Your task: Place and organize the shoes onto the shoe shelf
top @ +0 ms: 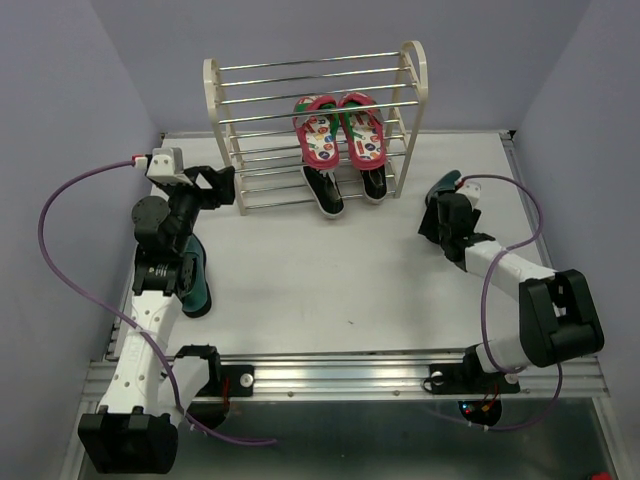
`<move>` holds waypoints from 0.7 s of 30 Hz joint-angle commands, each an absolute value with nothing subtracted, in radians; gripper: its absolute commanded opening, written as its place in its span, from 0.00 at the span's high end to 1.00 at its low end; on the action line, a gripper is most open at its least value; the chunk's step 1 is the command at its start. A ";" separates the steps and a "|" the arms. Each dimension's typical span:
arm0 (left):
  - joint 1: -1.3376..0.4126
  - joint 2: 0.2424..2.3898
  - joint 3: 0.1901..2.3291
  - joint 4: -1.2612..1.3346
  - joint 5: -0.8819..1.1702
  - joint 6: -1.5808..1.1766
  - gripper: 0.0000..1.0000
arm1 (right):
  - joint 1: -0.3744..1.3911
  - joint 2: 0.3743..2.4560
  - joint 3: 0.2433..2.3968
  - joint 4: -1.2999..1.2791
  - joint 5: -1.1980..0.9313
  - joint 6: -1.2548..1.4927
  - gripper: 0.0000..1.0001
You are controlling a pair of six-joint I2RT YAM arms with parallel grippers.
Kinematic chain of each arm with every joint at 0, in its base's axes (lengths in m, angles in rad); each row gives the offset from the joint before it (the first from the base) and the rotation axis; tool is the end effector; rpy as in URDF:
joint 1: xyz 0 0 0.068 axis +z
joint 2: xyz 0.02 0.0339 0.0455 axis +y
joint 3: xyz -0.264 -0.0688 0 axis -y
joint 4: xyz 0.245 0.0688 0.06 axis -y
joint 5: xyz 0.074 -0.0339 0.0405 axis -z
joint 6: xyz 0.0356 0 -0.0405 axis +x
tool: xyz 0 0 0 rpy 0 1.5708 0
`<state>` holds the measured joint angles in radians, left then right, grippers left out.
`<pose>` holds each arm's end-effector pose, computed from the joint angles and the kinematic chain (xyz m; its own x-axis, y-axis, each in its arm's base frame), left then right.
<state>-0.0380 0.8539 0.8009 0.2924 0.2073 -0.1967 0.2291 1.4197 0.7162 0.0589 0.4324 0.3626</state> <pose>0.1997 -0.0149 0.3853 0.1861 -0.1985 -0.9623 0.2787 0.9498 -0.1420 0.2867 0.0515 0.1979 -0.5046 0.2130 -0.8367 0.3198 0.9463 0.0481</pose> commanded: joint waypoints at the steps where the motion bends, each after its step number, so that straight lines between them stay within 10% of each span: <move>1: -0.041 0.825 0.779 0.353 0.219 -0.196 0.08 | 0.224 1.408 0.738 -0.174 0.371 0.530 0.94; 5: -0.041 0.824 0.776 0.354 0.224 -0.198 0.08 | 0.224 1.336 0.657 -0.208 0.253 0.561 0.78; 10: -0.041 0.830 0.778 0.356 0.229 -0.201 0.08 | 0.224 1.256 0.686 -0.277 0.229 0.566 0.02; 21: -0.041 0.810 0.762 0.348 0.204 -0.186 0.07 | 0.224 1.290 0.848 -0.419 0.319 0.597 0.00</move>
